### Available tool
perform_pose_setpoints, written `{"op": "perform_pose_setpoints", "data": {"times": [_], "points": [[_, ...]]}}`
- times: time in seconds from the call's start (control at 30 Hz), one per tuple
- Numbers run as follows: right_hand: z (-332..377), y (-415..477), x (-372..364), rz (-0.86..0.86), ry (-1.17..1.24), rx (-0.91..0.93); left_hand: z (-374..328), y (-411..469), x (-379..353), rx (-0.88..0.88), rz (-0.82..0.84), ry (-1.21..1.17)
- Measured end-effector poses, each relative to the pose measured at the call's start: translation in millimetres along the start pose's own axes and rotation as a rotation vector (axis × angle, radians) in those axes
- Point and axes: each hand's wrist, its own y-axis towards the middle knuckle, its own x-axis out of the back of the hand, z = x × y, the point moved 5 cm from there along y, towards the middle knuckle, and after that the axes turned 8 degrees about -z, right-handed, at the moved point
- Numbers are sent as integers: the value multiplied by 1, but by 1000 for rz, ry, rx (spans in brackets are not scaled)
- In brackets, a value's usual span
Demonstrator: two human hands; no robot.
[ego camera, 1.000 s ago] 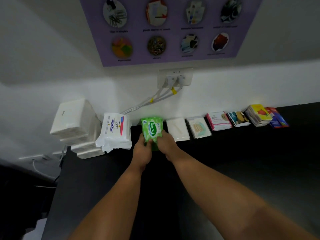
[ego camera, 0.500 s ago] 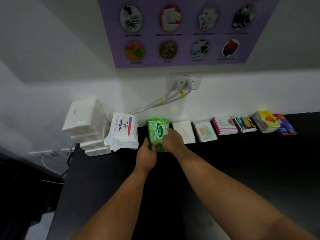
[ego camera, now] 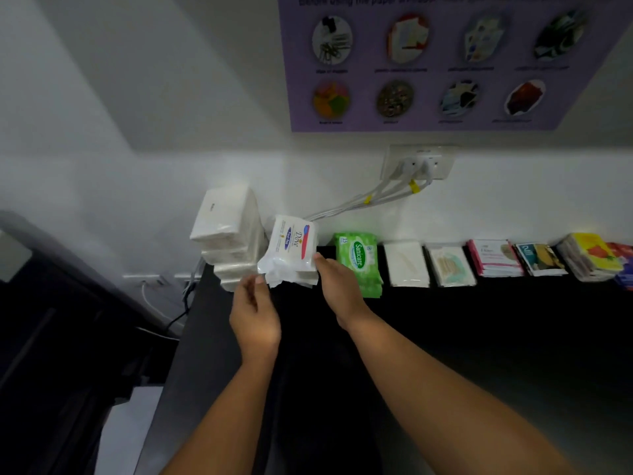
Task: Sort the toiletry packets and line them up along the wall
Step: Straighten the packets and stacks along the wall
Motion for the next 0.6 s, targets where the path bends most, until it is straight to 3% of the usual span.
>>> {"op": "perform_pose_setpoints", "data": {"times": [0.2, 0.27, 0.43, 0.6], "points": [[-2, 28, -27, 71, 98, -157, -63, 19, -19, -440, 74, 151], [3, 36, -32, 77, 67, -155, -73, 31, -38, -533, 181, 278], [8, 46, -40, 92, 52, -227, -64, 64, -78, -286, 418, 625], [2, 61, -40, 76, 94, -296, -51, 81, -99, 46, 630, 579]]}}
